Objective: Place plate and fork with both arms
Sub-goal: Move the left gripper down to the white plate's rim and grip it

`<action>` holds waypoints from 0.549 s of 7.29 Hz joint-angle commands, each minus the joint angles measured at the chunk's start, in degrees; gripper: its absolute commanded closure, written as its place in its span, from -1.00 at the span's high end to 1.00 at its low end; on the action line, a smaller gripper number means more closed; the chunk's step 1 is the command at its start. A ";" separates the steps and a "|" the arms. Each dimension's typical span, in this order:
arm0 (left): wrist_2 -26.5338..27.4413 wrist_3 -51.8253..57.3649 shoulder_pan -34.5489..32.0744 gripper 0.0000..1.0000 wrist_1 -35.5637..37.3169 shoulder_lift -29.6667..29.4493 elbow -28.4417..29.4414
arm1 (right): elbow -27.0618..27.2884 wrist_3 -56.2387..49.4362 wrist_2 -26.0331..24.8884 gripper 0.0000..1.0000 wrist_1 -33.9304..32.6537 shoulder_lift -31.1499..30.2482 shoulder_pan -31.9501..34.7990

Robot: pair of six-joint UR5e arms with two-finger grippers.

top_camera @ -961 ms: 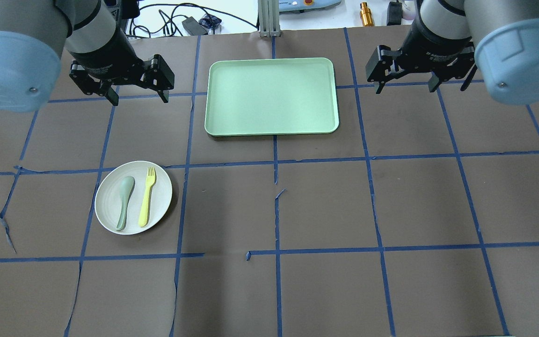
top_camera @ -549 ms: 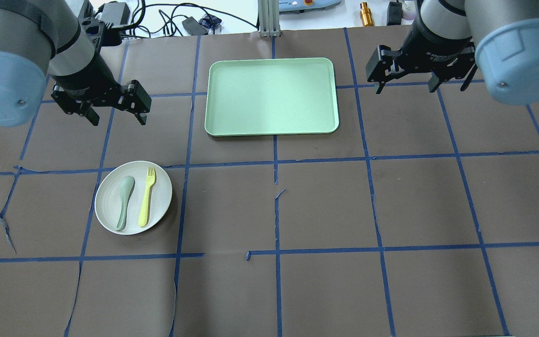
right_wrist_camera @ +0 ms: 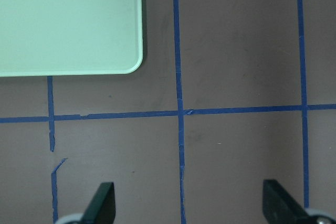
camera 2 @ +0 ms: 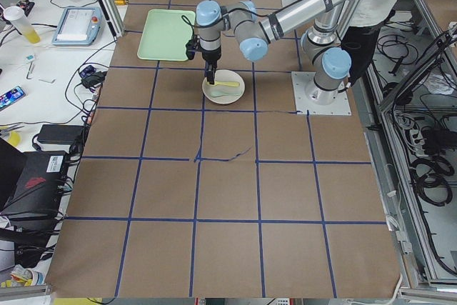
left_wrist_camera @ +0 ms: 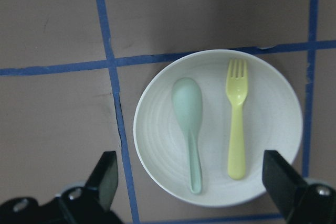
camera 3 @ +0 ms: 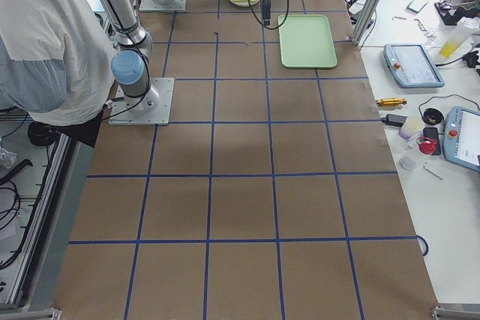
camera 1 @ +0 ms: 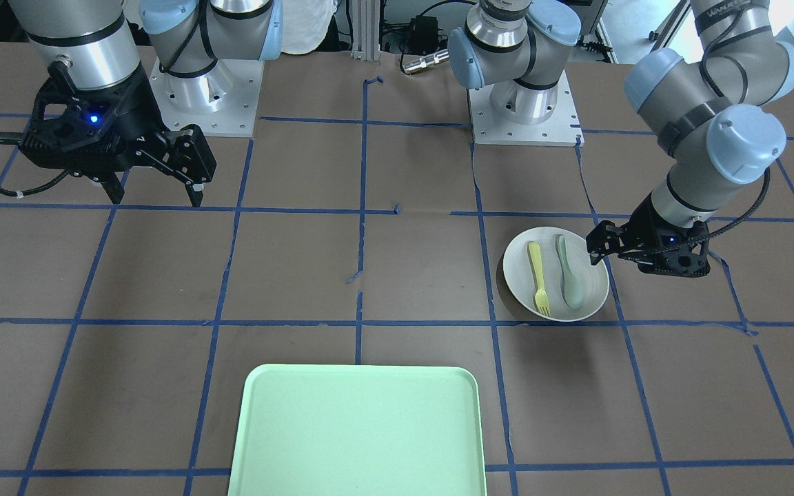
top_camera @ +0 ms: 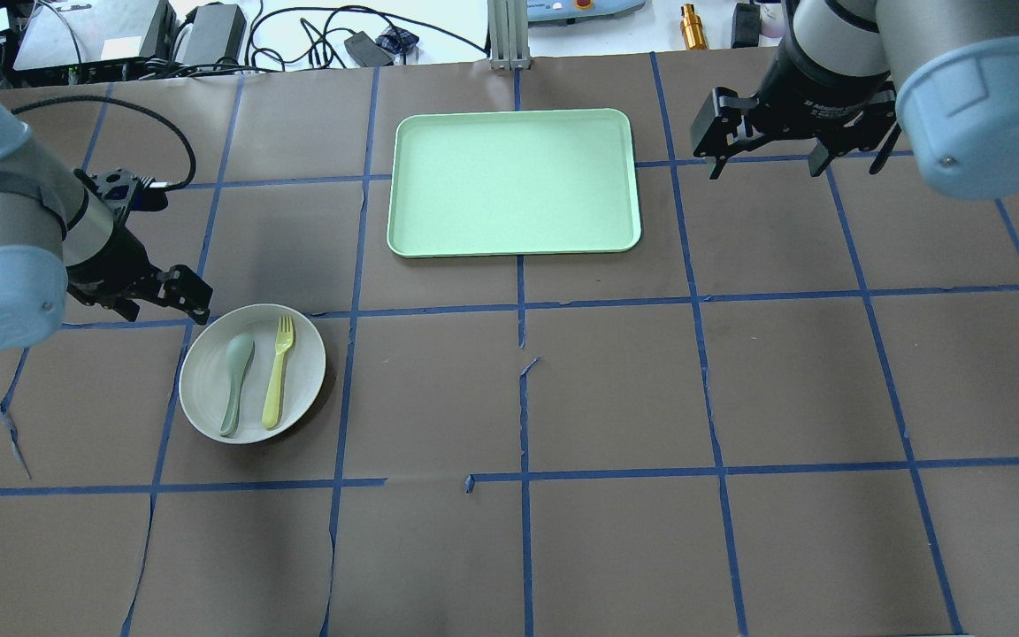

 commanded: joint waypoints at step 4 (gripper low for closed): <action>-4.29 1.85 7.16 0.36 13.02 -6.28 -8.30 | 0.03 0.00 0.05 1.00 -0.08 0.00 0.00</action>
